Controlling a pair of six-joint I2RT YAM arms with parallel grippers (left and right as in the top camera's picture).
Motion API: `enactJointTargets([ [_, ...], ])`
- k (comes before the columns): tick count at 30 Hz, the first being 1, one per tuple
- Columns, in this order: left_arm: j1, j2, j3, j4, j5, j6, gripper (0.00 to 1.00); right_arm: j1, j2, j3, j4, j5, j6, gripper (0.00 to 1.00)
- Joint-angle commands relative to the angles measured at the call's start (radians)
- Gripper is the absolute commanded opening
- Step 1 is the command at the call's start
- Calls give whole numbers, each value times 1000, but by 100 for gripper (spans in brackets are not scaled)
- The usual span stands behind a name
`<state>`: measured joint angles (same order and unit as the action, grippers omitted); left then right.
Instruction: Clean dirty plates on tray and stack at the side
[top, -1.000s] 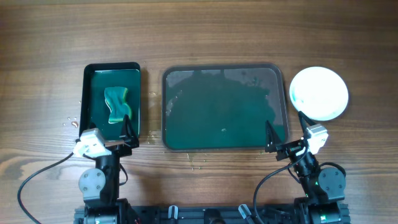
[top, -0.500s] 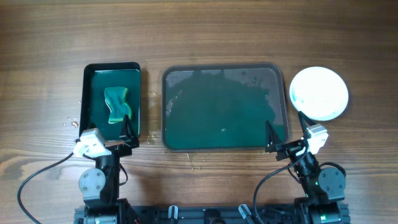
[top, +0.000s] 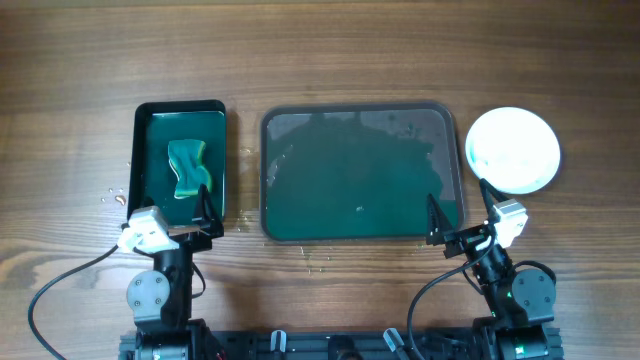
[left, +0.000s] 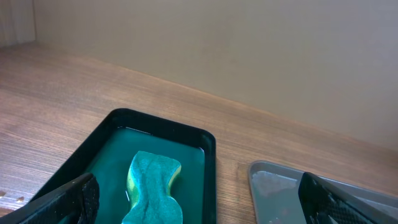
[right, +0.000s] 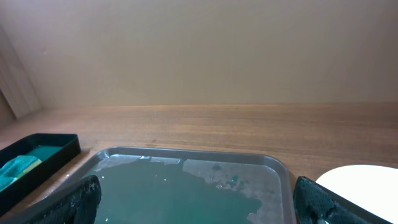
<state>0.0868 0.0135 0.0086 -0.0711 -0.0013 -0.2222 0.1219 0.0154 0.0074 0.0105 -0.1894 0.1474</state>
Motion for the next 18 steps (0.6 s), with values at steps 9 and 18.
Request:
enactJointTargets([
  [9, -5, -10, -3, -5, 11, 6, 100, 5, -12, -2, 2, 14, -10, 100],
  [18, -5, -10, -3, -4, 12, 5, 100, 5, -12, -2, 2, 14, -10, 100],
])
